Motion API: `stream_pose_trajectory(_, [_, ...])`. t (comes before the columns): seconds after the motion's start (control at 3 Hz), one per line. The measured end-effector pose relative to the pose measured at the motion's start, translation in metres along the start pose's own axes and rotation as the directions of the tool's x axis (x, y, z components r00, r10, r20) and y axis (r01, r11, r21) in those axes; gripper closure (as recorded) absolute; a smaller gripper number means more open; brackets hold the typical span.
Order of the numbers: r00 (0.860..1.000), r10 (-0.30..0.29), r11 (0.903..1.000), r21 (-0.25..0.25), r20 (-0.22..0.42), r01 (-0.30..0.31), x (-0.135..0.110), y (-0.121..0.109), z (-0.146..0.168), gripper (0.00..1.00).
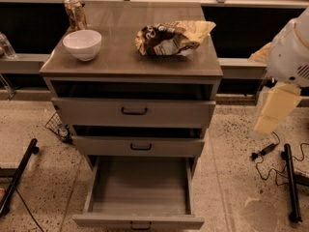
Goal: Close bottom drawer
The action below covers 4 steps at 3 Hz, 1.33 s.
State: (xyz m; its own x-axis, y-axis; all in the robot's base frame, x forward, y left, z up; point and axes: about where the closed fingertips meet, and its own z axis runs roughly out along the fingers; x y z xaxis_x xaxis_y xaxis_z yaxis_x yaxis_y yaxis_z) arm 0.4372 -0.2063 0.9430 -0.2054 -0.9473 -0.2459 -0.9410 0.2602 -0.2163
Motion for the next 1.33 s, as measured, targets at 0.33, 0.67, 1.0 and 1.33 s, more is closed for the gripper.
stream_pose_trajectory(0.33, [0.997, 0.019, 0.9980, -0.061, 0.077, -0.015, 0.006, 0.027, 0.051, 0.00])
stream_pose_trajectory(0.67, [0.989, 0.076, 0.9938, -0.090, 0.124, -0.066, 0.019, 0.046, 0.089, 0.00])
stream_pose_trajectory(1.0, [0.988, 0.090, 0.9924, -0.096, 0.127, -0.078, 0.022, 0.050, 0.097, 0.00])
stream_pose_trajectory(1.33, [0.985, 0.119, 0.9828, -0.157, 0.126, -0.098, 0.030, 0.059, 0.123, 0.00])
